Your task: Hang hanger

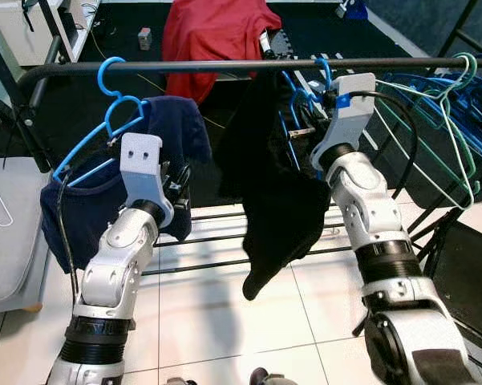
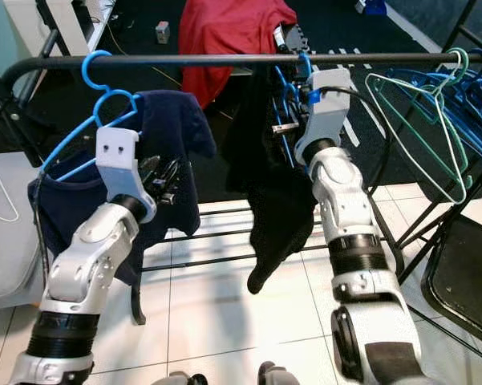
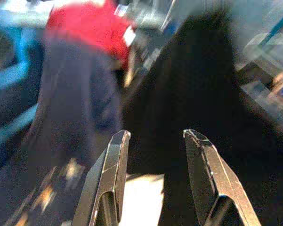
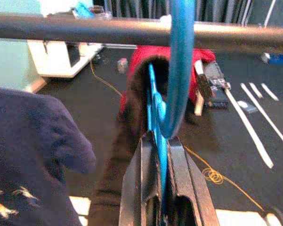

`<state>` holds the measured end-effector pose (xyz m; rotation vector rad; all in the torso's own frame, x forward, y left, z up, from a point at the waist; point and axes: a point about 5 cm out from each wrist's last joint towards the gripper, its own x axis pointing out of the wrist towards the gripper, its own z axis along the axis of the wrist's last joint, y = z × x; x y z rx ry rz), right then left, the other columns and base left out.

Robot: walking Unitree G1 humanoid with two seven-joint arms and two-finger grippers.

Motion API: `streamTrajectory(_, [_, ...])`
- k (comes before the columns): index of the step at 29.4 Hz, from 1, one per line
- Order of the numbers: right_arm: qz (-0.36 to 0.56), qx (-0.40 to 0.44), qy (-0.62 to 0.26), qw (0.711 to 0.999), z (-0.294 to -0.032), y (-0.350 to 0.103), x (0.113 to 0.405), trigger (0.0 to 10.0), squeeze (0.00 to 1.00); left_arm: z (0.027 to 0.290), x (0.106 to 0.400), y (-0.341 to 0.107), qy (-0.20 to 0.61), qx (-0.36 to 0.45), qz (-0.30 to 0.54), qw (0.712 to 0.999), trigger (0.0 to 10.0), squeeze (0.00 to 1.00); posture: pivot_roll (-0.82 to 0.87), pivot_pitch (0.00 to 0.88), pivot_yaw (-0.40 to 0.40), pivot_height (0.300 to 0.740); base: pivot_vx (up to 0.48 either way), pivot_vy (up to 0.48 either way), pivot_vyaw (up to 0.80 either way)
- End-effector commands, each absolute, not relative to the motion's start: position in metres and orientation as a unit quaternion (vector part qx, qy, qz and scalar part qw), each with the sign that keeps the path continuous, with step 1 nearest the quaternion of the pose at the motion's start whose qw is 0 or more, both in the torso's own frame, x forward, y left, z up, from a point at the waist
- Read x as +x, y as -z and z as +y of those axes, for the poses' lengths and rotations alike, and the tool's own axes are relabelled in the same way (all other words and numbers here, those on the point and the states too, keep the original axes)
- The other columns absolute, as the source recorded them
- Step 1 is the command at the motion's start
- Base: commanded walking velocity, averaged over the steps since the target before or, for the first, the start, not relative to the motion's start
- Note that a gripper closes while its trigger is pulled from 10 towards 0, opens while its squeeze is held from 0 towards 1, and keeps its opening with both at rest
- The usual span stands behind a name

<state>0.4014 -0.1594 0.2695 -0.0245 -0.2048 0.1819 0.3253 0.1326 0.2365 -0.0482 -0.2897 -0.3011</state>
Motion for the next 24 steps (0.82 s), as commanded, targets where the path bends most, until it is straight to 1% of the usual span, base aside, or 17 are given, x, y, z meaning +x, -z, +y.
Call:
streamTrajectory(1, [-0.112,-0.008,-0.086,0.990,-0.165,-0.278,0.403,10.0,0.00,0.131,0.321,-0.247,0.164,-0.022,-0.176,0.970,10.0,0.00,-0.01,0.211,-0.036,0.740,0.000,0.000,0.00])
streamTrajectory(4, [-0.109,-0.012,-0.085,0.990,-0.167,-0.281,0.405,10.0,0.00,0.130,0.319,-0.254,0.172,-0.036,-0.189,0.966,10.0,0.00,-0.02,0.199,-0.037,0.740,0.000,0.000,0.00])
streamTrajectory(5, [-0.109,-0.019,-0.085,0.990,-0.170,-0.286,0.408,10.0,0.00,0.125,0.315,-0.259,0.192,-0.040,-0.204,0.959,10.0,0.00,-0.02,0.242,-0.046,0.740,0.000,0.000,0.00])
streamTrajectory(7, [-0.109,-0.019,-0.085,0.990,-0.170,-0.286,0.408,10.0,0.00,0.125,0.315,-0.259,0.192,-0.040,-0.204,0.959,10.0,0.00,-0.02,0.242,-0.046,0.740,0.000,0.000,0.00])
streamTrajectory(8, [-0.108,-0.019,-0.086,0.990,-0.173,-0.290,0.411,10.0,0.00,0.120,0.309,-0.262,0.215,-0.040,-0.213,0.953,10.0,0.00,-0.02,0.244,-0.041,0.740,0.000,0.000,0.00])
streamTrajectory(9, [-0.116,-0.022,-0.088,0.989,-0.175,-0.299,0.413,10.0,0.00,0.113,0.304,-0.266,0.236,-0.020,-0.221,0.946,10.0,0.00,-0.02,0.222,-0.041,0.740,0.000,0.000,0.00])
streamTrajectory(11, [-0.125,-0.025,-0.090,0.988,-0.176,-0.308,0.414,10.0,0.00,0.106,0.299,-0.268,0.255,0.005,-0.227,0.940,10.0,0.00,-0.02,0.222,-0.041,0.740,0.000,0.000,0.00])
streamTrajectory(17, [-0.143,-0.024,-0.102,0.984,-0.173,-0.317,0.415,10.0,0.00,0.107,0.298,-0.266,0.259,0.006,-0.226,0.939,10.0,0.00,-0.01,0.230,-0.042,0.740,0.000,0.000,0.00])
streamTrajectory(18, [-0.153,-0.027,-0.109,0.982,-0.171,-0.322,0.416,10.0,0.00,0.109,0.297,-0.266,0.259,0.005,-0.229,0.938,10.0,0.00,0.00,0.279,-0.053,0.740,0.000,0.000,0.00])
streamTrajectory(20, [-0.153,-0.027,-0.109,0.982,-0.171,-0.322,0.416,10.0,0.00,0.109,0.297,-0.266,0.259,0.005,-0.229,0.938,10.0,0.00,0.00,0.279,-0.053,0.740,0.000,0.000,0.00])
streamTrajectory(22, [-0.162,-0.029,-0.118,0.979,-0.169,-0.327,0.416,10.0,0.00,0.113,0.296,-0.265,0.251,-0.003,-0.224,0.942,10.0,0.00,0.01,0.244,-0.043,0.740,0.000,0.000,0.00])
streamTrajectory(24, [-0.161,-0.030,-0.120,0.979,-0.169,-0.328,0.416,10.0,0.00,0.114,0.297,-0.265,0.249,-0.005,-0.220,0.943,10.0,0.00,0.01,0.244,-0.043,0.740,0.000,0.000,0.00])
